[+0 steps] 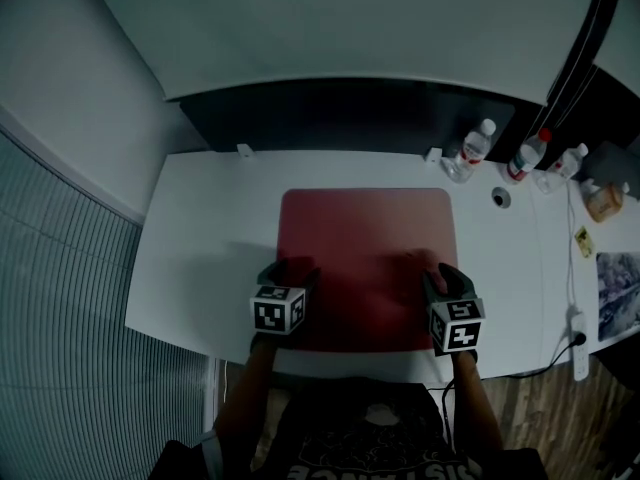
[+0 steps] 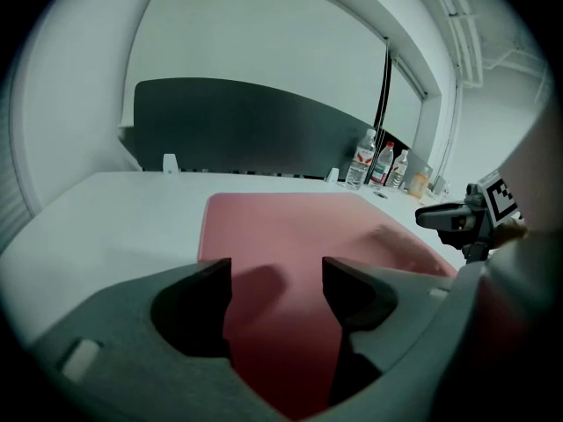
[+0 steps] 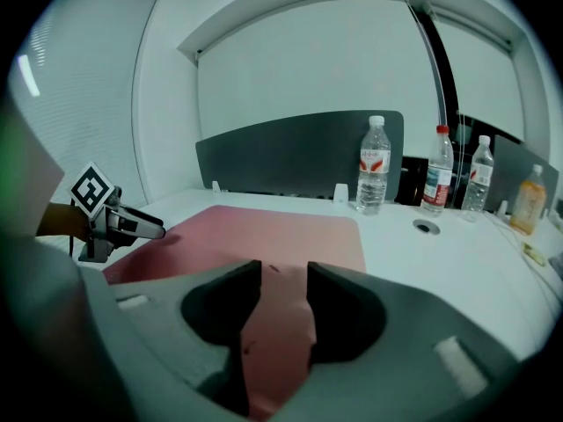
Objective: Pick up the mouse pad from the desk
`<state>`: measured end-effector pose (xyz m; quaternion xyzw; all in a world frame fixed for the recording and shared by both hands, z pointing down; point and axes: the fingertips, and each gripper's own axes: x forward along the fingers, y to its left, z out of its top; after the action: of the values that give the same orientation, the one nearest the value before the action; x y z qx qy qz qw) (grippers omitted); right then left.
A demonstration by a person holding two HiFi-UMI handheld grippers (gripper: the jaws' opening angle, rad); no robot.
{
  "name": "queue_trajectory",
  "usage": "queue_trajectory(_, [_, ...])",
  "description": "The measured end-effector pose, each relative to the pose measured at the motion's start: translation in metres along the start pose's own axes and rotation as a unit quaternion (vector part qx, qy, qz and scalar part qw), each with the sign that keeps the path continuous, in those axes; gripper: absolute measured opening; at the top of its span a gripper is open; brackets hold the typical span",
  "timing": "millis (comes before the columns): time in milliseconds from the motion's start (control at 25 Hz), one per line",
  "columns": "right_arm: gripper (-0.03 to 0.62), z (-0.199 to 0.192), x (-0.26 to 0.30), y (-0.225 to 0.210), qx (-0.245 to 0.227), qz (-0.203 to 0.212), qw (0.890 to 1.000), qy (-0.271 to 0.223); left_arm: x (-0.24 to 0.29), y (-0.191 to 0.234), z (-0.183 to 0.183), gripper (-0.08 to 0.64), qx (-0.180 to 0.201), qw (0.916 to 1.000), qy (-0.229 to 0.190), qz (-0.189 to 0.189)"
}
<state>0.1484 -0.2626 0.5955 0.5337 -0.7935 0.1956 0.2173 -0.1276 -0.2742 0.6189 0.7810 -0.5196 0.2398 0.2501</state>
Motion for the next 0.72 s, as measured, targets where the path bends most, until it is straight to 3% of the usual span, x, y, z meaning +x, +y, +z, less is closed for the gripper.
queue_trajectory(320, [0.240,-0.023,0.017,-0.032,0.010,-0.023,0.998,0.053,0.013,0.020,-0.007,0.410,-0.015,0.9996,0.025,0.003])
queue_trajectory(720, [0.328,-0.036,0.032,-0.062,0.039,-0.041,0.995,0.088,0.029,0.030,-0.007,0.468,-0.029,0.9986,0.043,0.001])
